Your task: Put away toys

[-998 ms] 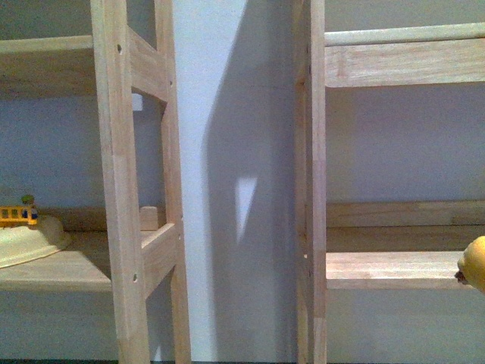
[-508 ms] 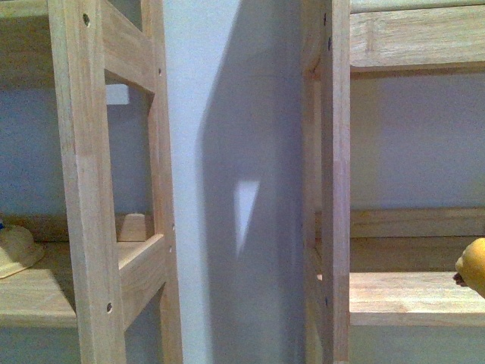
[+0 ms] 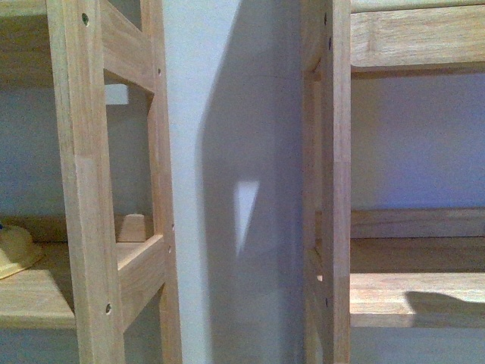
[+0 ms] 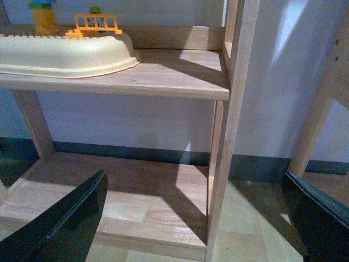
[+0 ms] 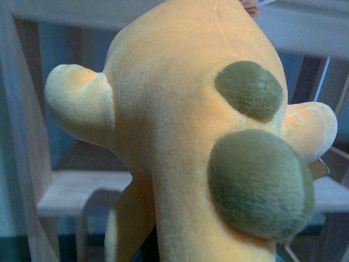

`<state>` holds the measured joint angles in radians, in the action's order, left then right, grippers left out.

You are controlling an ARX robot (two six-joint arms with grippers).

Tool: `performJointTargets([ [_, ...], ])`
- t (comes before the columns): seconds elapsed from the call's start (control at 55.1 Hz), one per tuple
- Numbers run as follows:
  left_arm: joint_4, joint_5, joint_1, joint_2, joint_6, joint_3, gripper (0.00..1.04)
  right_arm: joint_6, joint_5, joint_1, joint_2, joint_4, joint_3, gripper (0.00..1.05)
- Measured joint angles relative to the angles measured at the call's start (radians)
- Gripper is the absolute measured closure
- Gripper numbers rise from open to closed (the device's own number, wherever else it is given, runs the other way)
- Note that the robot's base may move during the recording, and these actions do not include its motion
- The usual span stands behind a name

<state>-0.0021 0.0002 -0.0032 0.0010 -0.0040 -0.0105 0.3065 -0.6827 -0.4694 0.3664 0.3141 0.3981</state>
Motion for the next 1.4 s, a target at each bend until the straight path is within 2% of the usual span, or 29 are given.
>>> performJointTargets([
  [0.073,0.0,0.0,0.0,0.0,0.0,0.0,0.06,0.101,-0.017,-0.08,0.092,0.079,0.123,0.98],
  [0.127,0.0,0.0,0.0,0.0,0.0,0.0,0.06,0.152,-0.008,-0.103,0.14,0.109,0.191,0.98],
  [0.218,0.0,0.0,0.0,0.0,0.0,0.0,0.06,0.21,0.021,-0.104,0.198,0.123,0.295,0.98],
  [0.308,0.0,0.0,0.0,0.0,0.0,0.0,0.06,0.23,0.07,-0.067,0.23,0.108,0.375,0.98],
  [0.508,0.0,0.0,0.0,0.0,0.0,0.0,0.06,0.106,0.291,0.21,0.27,-0.086,0.562,0.98],
  [0.653,0.0,0.0,0.0,0.0,0.0,0.0,0.06,-0.077,0.518,0.496,0.347,-0.173,0.69,0.98],
  [0.78,0.0,0.0,0.0,0.0,0.0,0.0,0.06,-0.197,0.622,0.65,0.46,-0.171,0.795,0.98],
  [0.871,0.0,0.0,0.0,0.0,0.0,0.0,0.06,-0.28,0.662,0.703,0.583,-0.174,0.89,0.98],
  [1.07,0.0,0.0,0.0,0.0,0.0,0.0,0.06,-0.404,0.711,0.713,0.841,-0.23,1.104,0.98],
  [1.397,0.0,0.0,0.0,0.0,0.0,0.0,0.06,-0.661,0.74,0.589,1.17,-0.451,1.505,0.98],
])
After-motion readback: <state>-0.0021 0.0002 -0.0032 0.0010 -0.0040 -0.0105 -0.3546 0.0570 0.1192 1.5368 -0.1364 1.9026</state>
